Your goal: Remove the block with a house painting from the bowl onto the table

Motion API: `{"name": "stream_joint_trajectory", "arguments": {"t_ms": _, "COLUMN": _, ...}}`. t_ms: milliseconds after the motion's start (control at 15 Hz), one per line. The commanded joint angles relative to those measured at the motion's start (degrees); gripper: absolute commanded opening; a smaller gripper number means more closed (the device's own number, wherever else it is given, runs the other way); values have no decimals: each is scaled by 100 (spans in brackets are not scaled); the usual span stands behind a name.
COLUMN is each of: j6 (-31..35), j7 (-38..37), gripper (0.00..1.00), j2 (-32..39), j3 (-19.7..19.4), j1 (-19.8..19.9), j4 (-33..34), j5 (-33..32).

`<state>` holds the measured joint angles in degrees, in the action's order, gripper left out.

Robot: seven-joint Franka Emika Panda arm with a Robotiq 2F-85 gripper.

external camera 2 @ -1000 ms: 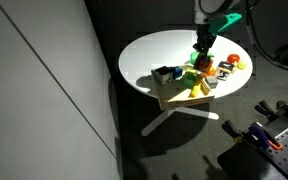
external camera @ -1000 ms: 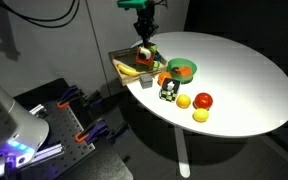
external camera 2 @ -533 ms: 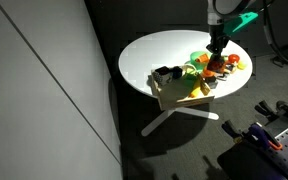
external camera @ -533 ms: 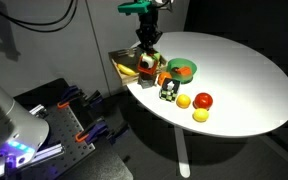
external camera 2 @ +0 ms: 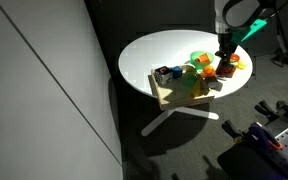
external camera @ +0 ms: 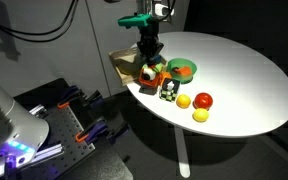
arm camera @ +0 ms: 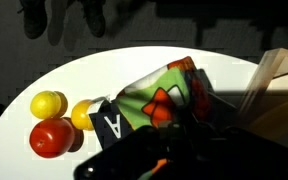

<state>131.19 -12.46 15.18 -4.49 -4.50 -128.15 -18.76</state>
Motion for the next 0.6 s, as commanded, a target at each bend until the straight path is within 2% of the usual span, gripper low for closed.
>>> {"name": "stream_joint_trajectory", "arguments": {"t_ms": 0, "j6": 358, "j7": -348, "gripper": 4, "j2": -49, "j3": -99, "j1": 40, "j4": -271, "j5": -367}}
{"name": "stream_joint_trajectory", "arguments": {"t_ms": 533, "j6": 500, "j7": -326, "gripper": 4, "j2": -27, "j3": -301, "j1": 147, "j4": -577, "j5": -496}}
